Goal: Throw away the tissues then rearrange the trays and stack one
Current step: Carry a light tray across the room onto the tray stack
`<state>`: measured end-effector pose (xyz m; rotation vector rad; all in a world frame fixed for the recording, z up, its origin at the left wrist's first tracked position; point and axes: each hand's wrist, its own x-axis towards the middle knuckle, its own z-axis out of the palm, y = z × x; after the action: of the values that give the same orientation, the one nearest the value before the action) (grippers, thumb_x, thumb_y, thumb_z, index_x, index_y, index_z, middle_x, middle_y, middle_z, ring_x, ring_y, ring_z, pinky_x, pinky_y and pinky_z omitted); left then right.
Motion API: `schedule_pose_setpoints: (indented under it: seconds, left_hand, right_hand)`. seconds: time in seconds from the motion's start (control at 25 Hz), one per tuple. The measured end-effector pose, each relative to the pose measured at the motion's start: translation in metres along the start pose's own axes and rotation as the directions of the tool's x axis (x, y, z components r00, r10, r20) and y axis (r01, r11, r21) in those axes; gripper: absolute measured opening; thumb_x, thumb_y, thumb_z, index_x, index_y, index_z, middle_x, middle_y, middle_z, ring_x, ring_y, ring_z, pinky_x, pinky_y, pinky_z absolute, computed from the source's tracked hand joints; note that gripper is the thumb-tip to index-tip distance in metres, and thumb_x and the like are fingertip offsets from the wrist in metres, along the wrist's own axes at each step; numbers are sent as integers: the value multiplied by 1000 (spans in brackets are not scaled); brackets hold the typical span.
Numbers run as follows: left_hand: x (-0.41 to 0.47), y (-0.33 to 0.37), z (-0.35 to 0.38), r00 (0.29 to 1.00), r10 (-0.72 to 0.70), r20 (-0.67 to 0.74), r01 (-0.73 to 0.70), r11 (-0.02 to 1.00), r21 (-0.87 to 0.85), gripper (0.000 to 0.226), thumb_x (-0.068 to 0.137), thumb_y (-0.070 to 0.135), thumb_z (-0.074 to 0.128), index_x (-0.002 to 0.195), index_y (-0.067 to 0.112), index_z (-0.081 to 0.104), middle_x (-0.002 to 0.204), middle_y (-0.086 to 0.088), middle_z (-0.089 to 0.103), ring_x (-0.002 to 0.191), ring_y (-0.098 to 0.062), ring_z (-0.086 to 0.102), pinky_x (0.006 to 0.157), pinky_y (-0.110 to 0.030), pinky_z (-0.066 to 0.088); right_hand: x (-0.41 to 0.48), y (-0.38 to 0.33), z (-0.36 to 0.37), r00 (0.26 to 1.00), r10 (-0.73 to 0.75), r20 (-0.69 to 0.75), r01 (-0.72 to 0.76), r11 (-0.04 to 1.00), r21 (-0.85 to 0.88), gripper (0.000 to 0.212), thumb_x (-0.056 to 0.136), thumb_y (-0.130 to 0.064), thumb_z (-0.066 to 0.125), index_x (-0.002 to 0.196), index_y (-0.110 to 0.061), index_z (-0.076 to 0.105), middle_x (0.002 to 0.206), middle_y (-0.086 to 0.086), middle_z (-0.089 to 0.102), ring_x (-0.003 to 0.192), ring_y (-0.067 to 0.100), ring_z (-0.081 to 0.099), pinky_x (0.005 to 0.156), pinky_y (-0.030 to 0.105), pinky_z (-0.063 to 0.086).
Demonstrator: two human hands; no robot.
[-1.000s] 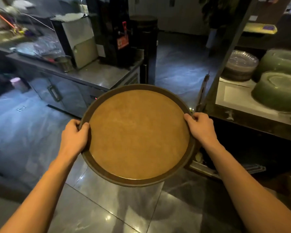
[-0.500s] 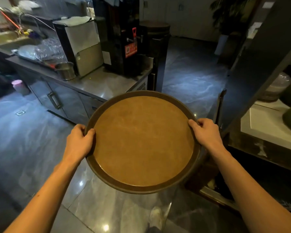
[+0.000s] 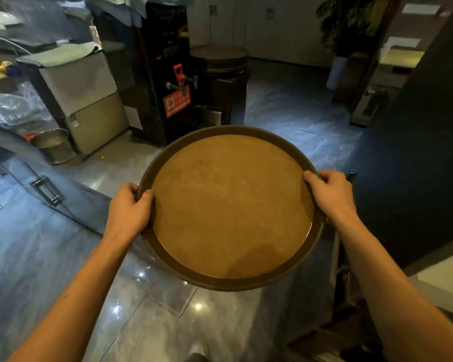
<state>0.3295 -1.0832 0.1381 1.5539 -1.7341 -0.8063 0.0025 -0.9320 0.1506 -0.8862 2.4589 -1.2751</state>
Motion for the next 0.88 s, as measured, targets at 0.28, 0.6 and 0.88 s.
schedule_pose_setpoints:
  seconds: [0.28, 0.6, 0.88]
  left_hand:
    - [157, 52, 73, 996, 22, 81, -12, 992, -124, 18, 94, 28, 55, 100, 11, 55, 90, -16, 63, 86, -34, 62, 78, -53, 53]
    - [323, 143, 144, 984, 107, 140, -76, 975, -210, 18, 92, 32, 55, 101, 17, 53, 88, -8, 61, 85, -29, 61, 77, -51, 52]
    - [424, 204, 230, 995, 83, 63, -64, 966, -252, 17, 92, 30, 54, 101, 16, 56, 91, -12, 64, 79, -28, 63, 71, -48, 52]
  right_hand:
    - [130, -29, 36, 995, 73, -75, -72, 997, 20, 51, 89, -45, 58, 86, 5, 65, 84, 28, 65, 80, 41, 63, 76, 53, 52]
    - [293, -74, 48, 974, 193, -117, -168, 967, 194, 43, 93, -37, 60, 90, 6, 66, 76, 16, 58, 70, 26, 56, 63, 35, 43]
    - [474, -72, 68, 985, 140, -103, -111, 963, 247, 52, 89, -39, 63, 97, 12, 64, 95, 35, 64, 73, 31, 57, 65, 39, 43]
